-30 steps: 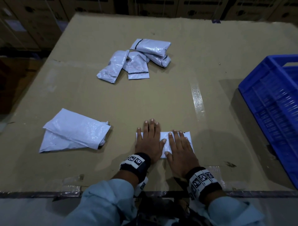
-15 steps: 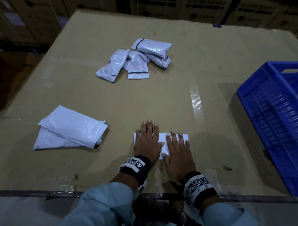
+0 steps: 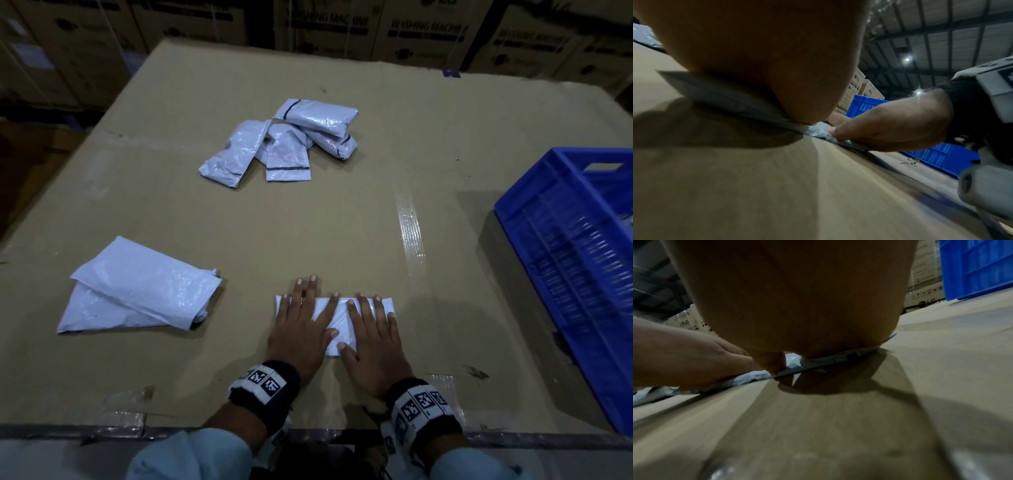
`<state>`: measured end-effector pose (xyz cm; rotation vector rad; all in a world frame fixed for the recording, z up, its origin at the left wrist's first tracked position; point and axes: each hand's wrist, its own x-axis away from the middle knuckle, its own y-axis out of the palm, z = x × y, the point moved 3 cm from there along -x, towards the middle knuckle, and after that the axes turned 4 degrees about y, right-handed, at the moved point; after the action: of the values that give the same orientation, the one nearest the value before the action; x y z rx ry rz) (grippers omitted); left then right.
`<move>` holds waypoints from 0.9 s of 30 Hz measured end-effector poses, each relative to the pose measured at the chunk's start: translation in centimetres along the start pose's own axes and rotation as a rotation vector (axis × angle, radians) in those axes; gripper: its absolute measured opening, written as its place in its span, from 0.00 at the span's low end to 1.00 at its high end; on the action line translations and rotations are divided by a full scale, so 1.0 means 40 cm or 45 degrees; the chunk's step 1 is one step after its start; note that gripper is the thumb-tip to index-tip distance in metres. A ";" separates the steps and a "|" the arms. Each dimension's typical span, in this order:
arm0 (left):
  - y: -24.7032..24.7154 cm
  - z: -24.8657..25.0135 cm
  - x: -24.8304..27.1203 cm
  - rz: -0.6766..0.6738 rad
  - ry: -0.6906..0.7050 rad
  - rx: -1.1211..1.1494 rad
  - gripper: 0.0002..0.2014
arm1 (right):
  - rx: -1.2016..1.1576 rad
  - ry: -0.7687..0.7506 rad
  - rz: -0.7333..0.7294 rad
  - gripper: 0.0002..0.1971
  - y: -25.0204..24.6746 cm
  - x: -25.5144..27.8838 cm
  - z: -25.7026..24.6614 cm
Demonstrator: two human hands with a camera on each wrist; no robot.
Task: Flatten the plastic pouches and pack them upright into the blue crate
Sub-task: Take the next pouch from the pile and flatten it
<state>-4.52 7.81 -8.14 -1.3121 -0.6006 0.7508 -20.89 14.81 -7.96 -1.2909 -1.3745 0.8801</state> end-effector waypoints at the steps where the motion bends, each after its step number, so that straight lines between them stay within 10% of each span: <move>1: -0.002 -0.001 -0.001 -0.003 0.003 0.001 0.32 | -0.016 -0.002 -0.007 0.41 -0.003 -0.002 0.000; 27: -0.027 -0.014 -0.007 -0.139 -0.052 0.073 0.42 | 0.023 0.165 -0.007 0.38 -0.011 0.017 -0.008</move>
<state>-4.09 7.14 -7.15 -1.2040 -0.6735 0.7012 -20.62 15.36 -7.36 -1.3068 -1.2654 0.7901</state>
